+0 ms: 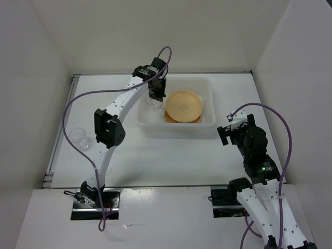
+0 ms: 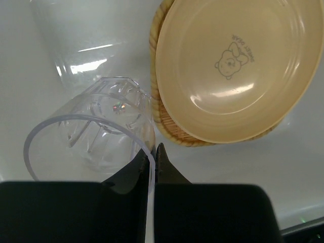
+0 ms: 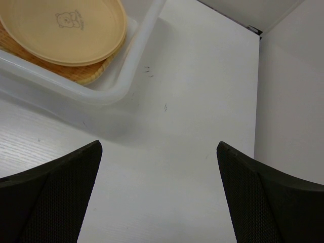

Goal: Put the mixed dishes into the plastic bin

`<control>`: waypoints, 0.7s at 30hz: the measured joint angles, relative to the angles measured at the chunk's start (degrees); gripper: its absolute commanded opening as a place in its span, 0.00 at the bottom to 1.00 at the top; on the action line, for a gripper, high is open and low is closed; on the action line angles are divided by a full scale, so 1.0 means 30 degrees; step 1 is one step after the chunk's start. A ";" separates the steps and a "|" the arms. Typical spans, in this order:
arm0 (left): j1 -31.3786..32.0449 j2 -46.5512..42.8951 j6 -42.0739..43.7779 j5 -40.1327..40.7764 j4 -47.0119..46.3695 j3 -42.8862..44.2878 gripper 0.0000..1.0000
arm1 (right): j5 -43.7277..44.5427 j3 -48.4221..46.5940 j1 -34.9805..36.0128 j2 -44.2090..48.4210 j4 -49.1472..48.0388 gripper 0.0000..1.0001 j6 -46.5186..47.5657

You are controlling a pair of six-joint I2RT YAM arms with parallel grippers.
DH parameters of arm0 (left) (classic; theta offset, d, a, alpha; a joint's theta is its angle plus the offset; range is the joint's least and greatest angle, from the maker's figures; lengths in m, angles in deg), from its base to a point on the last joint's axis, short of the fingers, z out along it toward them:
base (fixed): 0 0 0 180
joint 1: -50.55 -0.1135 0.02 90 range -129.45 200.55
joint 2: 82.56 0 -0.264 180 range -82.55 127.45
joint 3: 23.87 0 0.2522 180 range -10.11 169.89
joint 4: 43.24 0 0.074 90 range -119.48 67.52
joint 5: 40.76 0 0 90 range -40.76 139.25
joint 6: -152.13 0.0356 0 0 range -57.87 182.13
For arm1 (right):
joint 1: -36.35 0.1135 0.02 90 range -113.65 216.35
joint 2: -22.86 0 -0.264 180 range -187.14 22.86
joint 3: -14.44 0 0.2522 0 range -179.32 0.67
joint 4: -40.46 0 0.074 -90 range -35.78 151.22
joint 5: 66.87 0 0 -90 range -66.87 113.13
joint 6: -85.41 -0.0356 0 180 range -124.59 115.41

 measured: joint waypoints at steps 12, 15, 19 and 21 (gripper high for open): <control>0.0189 0.3075 -0.0138 0.2878 0.0597 0.2412 0.00 | 0.0000 0.0000 0.0000 0.0175 -0.0007 0.98 0.0000; 0.0160 0.3832 -0.0197 0.3330 0.0750 0.2841 0.00 | 0.0000 0.0000 0.0000 0.0175 -0.0007 0.98 0.0000; 0.0007 0.4233 -0.0189 0.3497 0.0750 0.3111 0.17 | 0.0000 0.0000 0.0000 0.0175 -0.0007 0.98 0.0000; -0.0138 0.4233 -0.0219 0.3519 0.0714 0.3242 0.27 | 0.0007 0.0000 0.0000 0.0175 -0.0007 0.98 0.0000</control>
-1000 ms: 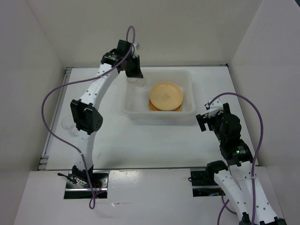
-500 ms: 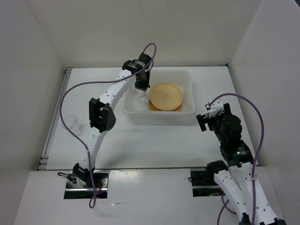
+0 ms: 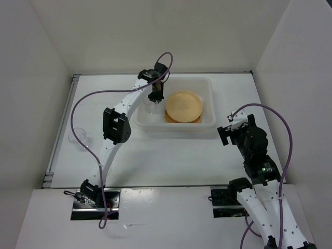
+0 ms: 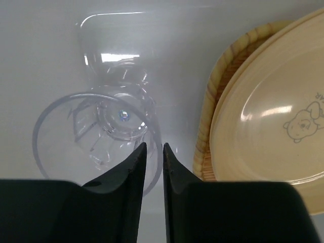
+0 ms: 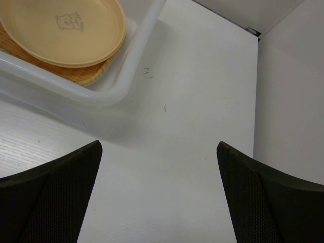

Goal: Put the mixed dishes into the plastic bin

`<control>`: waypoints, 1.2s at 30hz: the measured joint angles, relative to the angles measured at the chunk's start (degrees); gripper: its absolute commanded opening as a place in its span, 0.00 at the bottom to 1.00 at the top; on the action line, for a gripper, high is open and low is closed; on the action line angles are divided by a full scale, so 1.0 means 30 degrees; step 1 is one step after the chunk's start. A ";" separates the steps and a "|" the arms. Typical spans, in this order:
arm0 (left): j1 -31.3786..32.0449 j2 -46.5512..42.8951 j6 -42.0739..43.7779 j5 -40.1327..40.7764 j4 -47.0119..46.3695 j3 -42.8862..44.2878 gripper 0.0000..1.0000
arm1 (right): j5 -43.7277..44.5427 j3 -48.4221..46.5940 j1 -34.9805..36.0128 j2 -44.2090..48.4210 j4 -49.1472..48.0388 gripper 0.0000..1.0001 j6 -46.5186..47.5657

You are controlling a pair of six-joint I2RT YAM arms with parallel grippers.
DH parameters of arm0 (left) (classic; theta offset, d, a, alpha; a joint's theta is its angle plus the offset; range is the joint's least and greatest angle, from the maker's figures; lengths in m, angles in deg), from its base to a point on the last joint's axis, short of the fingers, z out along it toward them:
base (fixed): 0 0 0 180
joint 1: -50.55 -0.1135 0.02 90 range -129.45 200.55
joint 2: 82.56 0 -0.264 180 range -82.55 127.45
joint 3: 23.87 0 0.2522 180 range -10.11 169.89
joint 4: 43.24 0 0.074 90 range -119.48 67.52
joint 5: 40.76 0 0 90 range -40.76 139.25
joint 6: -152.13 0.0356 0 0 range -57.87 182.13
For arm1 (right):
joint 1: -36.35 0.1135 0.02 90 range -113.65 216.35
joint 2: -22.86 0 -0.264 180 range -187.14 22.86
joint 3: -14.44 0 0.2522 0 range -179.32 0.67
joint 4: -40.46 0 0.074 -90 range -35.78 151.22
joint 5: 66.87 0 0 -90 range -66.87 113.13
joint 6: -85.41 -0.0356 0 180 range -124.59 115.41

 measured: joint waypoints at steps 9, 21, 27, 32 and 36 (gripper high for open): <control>-0.0408 -0.0510 -0.0707 0.0772 0.0627 0.0874 0.72 | -0.0007 0.0000 0.0000 0.0000 0.0000 0.98 0.0000; -0.1421 -1.7056 -0.0874 0.5894 0.0109 -0.8961 0.97 | 0.0000 0.0007 0.0007 0.0117 -0.0007 0.98 0.0000; -0.4503 -2.1143 -0.0947 0.6171 0.0444 -1.9037 0.97 | -0.0007 0.0007 0.0291 -0.0372 -0.0015 0.98 0.0000; -0.7621 -2.1267 -0.0809 0.4284 0.0153 -2.3489 0.97 | 0.0000 0.0007 0.0466 -0.0787 -0.0007 0.98 0.0000; -0.9544 -2.1872 -0.0699 0.2659 -0.1122 -2.4880 0.97 | 0.0000 0.0007 0.0474 -0.0874 -0.0015 0.98 0.0000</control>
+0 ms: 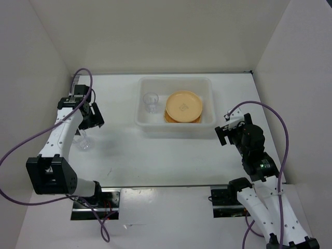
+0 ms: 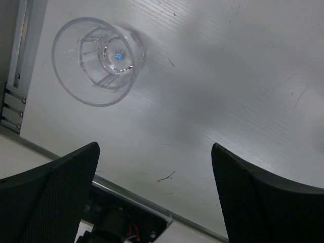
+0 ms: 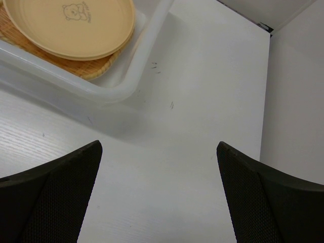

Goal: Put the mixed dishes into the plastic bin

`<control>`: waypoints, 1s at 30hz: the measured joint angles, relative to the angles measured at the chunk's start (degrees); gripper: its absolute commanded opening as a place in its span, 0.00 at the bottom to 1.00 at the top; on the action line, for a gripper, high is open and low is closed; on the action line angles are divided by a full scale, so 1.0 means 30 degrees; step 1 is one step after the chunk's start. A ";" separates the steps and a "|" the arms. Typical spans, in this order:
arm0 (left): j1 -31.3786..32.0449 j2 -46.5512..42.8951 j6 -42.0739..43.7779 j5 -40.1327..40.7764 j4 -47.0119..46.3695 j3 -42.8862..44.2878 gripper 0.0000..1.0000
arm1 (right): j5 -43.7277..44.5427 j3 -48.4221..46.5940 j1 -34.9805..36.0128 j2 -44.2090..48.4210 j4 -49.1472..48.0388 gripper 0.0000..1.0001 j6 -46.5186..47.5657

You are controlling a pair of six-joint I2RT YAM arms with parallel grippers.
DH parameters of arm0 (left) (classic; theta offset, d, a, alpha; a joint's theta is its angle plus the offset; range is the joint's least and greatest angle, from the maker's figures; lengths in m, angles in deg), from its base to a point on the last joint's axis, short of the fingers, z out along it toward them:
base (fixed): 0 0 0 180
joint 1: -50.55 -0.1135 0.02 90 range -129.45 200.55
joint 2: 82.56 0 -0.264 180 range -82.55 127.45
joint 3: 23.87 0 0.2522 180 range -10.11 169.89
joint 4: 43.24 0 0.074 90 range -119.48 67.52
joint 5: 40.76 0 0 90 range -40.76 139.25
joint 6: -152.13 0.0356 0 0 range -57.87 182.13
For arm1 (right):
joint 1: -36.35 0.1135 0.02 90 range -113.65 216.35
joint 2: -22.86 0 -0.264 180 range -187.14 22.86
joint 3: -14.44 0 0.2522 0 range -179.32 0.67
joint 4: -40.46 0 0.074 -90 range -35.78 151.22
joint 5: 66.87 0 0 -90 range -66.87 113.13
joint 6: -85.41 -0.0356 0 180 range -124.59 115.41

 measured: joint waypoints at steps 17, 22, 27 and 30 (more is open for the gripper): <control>-0.3249 0.2798 0.1027 -0.2142 -0.4044 -0.2251 0.94 | 0.0226 0.0291 0.0000 0.0270 -0.0007 0.98 0.0015; -0.3453 0.3803 0.1355 -0.2528 -0.4925 -0.2484 0.60 | 0.0277 0.0299 0.0000 0.0284 -0.0015 0.98 0.0073; -0.3504 0.3912 0.1443 -0.2579 -0.5421 -0.2645 0.00 | 0.0277 0.0299 0.0000 0.0291 -0.0015 0.98 0.0080; -0.3519 0.3912 0.1661 -0.2535 -0.5486 -0.2637 0.00 | 0.0277 0.0299 0.0007 0.0291 -0.0015 0.98 0.0080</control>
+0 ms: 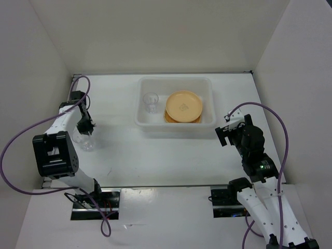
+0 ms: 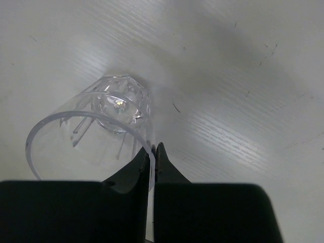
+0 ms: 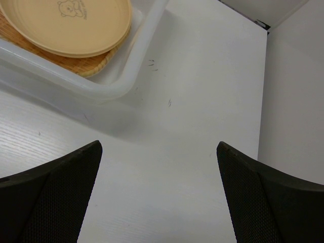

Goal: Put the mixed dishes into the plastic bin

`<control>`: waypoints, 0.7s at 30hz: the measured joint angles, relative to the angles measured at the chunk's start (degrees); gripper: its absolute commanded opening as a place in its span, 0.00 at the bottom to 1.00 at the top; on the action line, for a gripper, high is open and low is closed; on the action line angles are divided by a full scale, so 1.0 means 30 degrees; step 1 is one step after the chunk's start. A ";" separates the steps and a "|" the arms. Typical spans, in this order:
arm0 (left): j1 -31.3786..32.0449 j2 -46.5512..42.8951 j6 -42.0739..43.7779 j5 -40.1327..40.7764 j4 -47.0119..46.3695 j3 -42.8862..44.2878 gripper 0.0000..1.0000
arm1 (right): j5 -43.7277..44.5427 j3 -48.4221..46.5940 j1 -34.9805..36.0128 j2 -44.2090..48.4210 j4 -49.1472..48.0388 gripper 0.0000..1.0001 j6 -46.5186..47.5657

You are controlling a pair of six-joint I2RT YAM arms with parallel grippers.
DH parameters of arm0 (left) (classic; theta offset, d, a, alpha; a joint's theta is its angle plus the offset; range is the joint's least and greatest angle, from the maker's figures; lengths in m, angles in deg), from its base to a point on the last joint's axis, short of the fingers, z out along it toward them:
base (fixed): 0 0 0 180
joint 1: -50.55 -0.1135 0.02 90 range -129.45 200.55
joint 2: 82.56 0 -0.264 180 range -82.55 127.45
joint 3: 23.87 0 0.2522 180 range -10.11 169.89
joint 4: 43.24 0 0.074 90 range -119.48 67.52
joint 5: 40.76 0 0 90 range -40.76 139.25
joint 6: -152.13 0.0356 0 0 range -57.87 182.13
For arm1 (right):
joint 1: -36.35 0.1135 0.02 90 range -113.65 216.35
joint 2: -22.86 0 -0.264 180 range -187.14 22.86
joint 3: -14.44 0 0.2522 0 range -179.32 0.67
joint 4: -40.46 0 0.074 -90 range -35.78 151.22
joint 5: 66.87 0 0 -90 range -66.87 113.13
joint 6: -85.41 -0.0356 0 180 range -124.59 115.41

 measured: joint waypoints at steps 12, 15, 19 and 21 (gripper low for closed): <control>-0.0015 -0.4146 -0.0940 -0.6339 -0.2025 0.4197 0.00 | -0.0015 0.0000 0.0007 0.0000 0.0000 0.98 0.0000; 0.0736 -0.3956 -0.1355 -1.0397 -0.4721 0.5668 0.00 | -0.0022 0.0000 0.0007 0.0000 0.0000 0.98 0.0000; 0.3373 -0.1982 -0.0641 -1.2240 -0.4597 0.8240 0.00 | -0.0015 0.0000 0.0022 0.0000 0.0000 0.98 0.0000; 0.4947 -0.0525 0.0386 -1.2101 -0.3810 0.9872 0.00 | -0.0015 0.0000 0.0022 0.0000 0.0000 0.98 0.0000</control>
